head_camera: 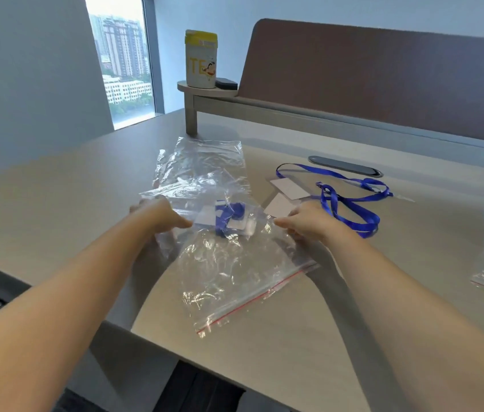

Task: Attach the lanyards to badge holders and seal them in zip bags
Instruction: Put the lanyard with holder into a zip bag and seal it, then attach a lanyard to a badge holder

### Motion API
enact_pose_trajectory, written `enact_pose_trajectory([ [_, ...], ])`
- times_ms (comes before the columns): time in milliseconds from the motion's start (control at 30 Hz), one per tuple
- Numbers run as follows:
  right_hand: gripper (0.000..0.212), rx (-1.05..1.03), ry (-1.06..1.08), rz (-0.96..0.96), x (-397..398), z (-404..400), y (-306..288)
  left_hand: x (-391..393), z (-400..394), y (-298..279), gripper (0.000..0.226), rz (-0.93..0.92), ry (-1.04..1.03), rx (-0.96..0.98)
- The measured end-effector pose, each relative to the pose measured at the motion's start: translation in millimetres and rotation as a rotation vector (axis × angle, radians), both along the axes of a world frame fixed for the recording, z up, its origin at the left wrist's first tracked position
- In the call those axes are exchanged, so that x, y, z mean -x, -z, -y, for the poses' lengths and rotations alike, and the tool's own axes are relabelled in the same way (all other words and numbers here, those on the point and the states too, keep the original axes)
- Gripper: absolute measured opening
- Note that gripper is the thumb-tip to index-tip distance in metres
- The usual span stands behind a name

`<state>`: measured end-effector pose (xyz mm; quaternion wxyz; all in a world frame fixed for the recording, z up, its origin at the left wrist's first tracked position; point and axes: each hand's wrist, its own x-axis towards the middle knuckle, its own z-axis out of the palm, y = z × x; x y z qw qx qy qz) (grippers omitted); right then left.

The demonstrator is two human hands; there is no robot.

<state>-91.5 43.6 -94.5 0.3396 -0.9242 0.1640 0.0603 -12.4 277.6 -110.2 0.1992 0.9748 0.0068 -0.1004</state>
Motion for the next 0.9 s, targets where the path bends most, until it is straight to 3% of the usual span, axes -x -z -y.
enact_pose_trajectory([
  [133,0.023,-0.248,0.12,0.001,-27,-23,14,-4,11,5,0.076,0.028,-0.004,0.01],
  [300,0.013,-0.301,0.116,0.106,-44,-40,17,-5,19,4,0.063,0.047,0.009,0.295],
  [500,0.004,-0.433,0.253,0.438,-23,-9,-7,-2,33,-16,0.045,0.271,-0.013,0.473],
  [567,0.01,-0.368,0.311,0.534,-8,13,-15,3,51,-22,0.044,0.301,0.056,0.479],
  [700,0.002,-0.203,0.489,0.69,16,65,-23,6,103,-22,0.043,0.241,0.23,0.399],
  [900,0.013,-0.166,0.714,0.722,37,133,-19,-1,182,-9,0.052,0.158,0.346,0.152],
])
